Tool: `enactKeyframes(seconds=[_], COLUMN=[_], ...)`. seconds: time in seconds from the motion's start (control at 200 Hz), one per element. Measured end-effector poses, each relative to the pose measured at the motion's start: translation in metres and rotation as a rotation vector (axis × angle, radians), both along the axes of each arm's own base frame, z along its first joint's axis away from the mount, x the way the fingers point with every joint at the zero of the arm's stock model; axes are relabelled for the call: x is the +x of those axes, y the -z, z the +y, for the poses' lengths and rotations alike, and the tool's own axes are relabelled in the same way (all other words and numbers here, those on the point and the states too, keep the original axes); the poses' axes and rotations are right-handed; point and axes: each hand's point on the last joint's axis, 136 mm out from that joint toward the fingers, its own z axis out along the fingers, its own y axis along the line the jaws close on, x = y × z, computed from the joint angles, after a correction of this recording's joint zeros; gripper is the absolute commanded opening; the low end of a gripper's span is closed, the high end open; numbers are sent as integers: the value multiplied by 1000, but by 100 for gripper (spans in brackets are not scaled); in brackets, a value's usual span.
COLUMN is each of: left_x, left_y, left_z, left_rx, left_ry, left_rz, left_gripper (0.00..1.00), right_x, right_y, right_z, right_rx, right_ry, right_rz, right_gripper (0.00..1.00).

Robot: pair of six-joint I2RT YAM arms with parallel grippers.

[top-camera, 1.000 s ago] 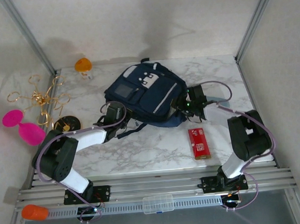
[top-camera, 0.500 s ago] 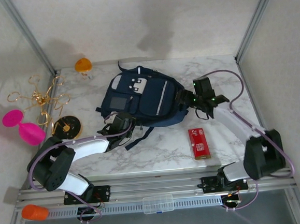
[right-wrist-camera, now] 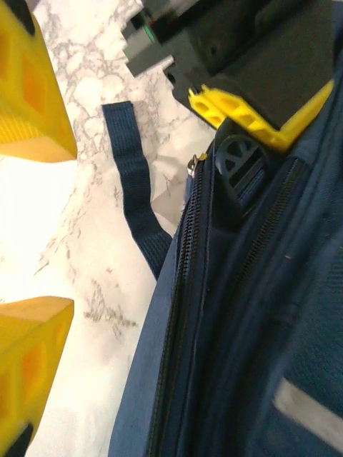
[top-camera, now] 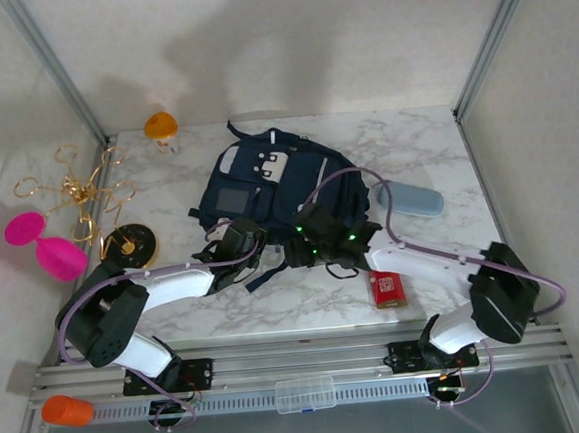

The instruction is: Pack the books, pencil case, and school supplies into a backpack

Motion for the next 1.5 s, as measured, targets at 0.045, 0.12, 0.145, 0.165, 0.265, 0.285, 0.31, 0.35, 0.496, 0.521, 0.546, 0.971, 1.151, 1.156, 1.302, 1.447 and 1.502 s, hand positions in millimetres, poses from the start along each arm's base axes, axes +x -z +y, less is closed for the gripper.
enactKeyframes(seconds=[0.045, 0.12, 0.145, 0.165, 0.265, 0.285, 0.31, 0.35, 0.496, 0.521, 0.546, 0.971, 1.151, 1.156, 1.302, 1.447, 1.502], left_x=[0, 0, 0, 0, 0, 0, 1, 1, 1, 1, 1, 4, 4, 4, 5, 7, 9], left_y=[0, 0, 0, 0, -1, -1, -1, -1, -1, -1, -1, 0, -2, -2, -5, -14, -20], left_z=[0, 0, 0, 0, 0, 0, -1, -1, -1, 0, 0, 9, 10, 10, 10, 15, 18], left_rx=[0, 1, 1, 0, -6, -7, -8, -9, -9, -8, -7, 25, 23, 23, 20, 25, 30], left_ry=[0, 0, 0, -1, -4, -5, -5, -5, -5, -7, -8, -47, -49, -49, -51, -39, -31], left_rz=[-1, -1, -1, -1, -2, -2, -2, -4, -4, -5, -5, -14, -19, -19, -24, -34, -38], left_gripper=[0, 0, 0, 0, 0, 0, 0, 0, 0, 0, 0, 0, 0, 0, 0, 0, 0], right_x=[1, 5, 7, 8, 17, 19, 22, 27, 38, 40, 42, 51, 51, 51, 51, 44, 41], right_y=[8, 17, 18, 19, 20, 20, 21, 23, 31, 32, 34, 44, 40, 40, 37, 26, 21], right_z=[5, 13, 17, 19, 30, 32, 34, 37, 45, 46, 46, 57, 61, 62, 60, 50, 42], right_rx=[0, 11, 25, 34, 83, 91, 99, 109, 117, 118, 116, 94, 89, 90, 77, 82, 88], right_ry=[5, 14, 18, 19, 33, 35, 39, 45, 49, 50, 55, 10, -26, -26, -40, -30, -17], right_rz=[11, 16, 12, 7, -24, -32, -46, -64, -111, -117, -123, -197, -232, -232, -250, -263, -270], right_gripper=[46, 43, 43, 43, 43, 42, 41, 40, 44, 44, 44, 29, 16, 16, 3, 0, 0])
